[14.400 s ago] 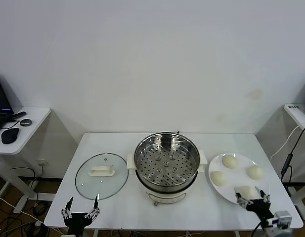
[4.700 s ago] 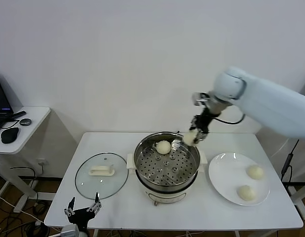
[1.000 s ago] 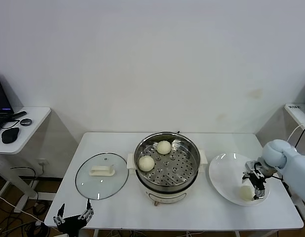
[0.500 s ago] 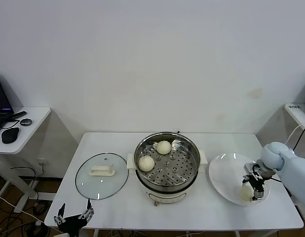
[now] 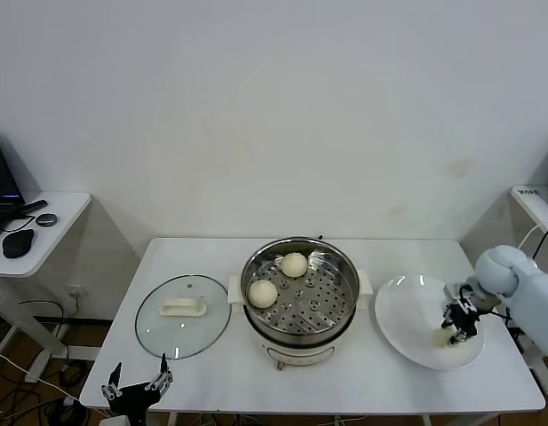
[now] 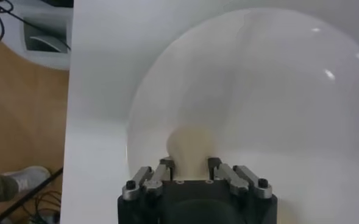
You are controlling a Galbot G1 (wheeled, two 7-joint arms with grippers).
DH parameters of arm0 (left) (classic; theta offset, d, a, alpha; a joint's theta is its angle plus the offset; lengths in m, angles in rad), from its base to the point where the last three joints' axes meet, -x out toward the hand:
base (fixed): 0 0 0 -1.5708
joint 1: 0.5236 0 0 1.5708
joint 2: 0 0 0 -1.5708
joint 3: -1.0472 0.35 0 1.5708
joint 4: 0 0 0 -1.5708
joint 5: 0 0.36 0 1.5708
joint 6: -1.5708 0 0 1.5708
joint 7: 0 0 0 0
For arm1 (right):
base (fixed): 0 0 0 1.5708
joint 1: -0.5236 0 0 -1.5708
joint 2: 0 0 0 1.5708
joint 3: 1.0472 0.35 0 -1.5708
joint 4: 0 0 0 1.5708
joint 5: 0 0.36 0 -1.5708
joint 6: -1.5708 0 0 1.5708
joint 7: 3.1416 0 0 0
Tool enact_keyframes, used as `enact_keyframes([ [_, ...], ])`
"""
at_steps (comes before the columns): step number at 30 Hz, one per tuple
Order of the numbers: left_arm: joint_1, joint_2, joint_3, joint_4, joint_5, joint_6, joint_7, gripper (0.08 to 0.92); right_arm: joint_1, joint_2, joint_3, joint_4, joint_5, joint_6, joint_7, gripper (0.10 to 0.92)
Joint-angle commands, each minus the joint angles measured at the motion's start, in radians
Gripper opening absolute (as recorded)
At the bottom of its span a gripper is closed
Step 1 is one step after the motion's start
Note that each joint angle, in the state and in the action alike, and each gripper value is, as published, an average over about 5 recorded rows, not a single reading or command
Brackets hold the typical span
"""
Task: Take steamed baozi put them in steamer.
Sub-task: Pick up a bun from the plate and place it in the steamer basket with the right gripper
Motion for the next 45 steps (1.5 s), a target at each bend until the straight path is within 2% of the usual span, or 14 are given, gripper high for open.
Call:
enact_keyframes([
  [1, -0.015, -0.002, 0.006, 0.002, 0.001, -0.001, 0.0, 0.823, 0.294, 0.015, -0.147, 0.011, 0.124, 0.005, -0.021, 0.373],
  [6, -0.033, -0.001, 0.0, 0.002, -0.001, -0.001, 0.001, 0.823, 0.561, 0.104, -0.291, -0.001, 0.251, 0.092, -0.06, 0.373],
  [10, -0.041, 0.001, -0.01, 0.0, -0.004, 0.0, 0.002, 0.823, 0.736, 0.215, -0.389, -0.048, 0.383, 0.27, -0.065, 0.373],
  [14, -0.04, -0.002, -0.014, -0.004, -0.007, -0.002, 0.0, 0.823, 0.808, 0.301, -0.42, -0.055, 0.423, 0.471, -0.043, 0.375],
  [21, -0.034, -0.008, -0.024, -0.017, -0.022, -0.002, -0.003, 0.823, 0.782, 0.355, -0.45, 0.108, 0.33, 0.621, 0.006, 0.382],
  [30, -0.033, -0.011, -0.023, -0.032, -0.033, -0.005, -0.017, 0.823, 0.748, 0.437, -0.526, 0.172, 0.18, 0.855, 0.047, 0.382],
  [37, -0.036, -0.011, -0.03, -0.037, -0.049, -0.004, -0.021, 0.823, 0.68, 0.424, -0.651, 0.332, 0.112, 0.868, 0.094, 0.382],
  [45, -0.031, -0.011, -0.028, -0.052, -0.054, -0.004, -0.021, 0.823, 0.612, 0.504, -0.64, 0.304, 0.011, 0.869, 0.123, 0.382],
])
